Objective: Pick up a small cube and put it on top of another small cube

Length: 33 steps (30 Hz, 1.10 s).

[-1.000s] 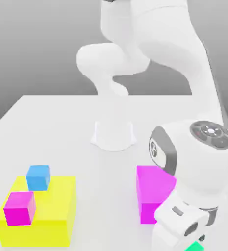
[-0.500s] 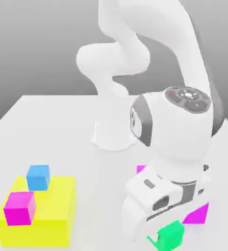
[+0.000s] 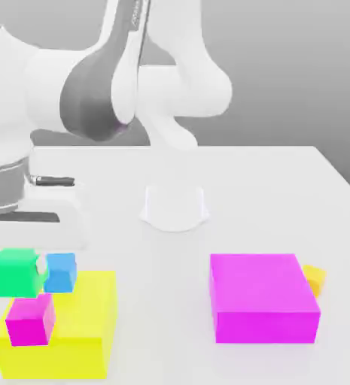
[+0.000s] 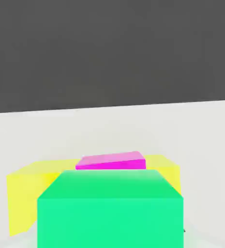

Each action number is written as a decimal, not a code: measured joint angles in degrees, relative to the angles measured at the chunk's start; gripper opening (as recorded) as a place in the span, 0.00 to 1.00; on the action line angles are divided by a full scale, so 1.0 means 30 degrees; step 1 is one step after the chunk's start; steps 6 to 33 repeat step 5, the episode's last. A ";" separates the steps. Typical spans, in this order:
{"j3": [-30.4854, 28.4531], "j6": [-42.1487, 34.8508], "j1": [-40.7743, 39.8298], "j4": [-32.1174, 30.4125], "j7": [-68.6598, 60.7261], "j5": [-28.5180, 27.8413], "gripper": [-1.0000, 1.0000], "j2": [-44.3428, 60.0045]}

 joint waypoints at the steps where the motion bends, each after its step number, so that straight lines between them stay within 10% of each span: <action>1: 0.0000 0.0000 0.0000 0.0000 0.0000 0.0000 1.00 0.0000; 33: 0.0012 0.0366 -0.0017 -0.0100 -0.0037 0.0051 1.00 0.0268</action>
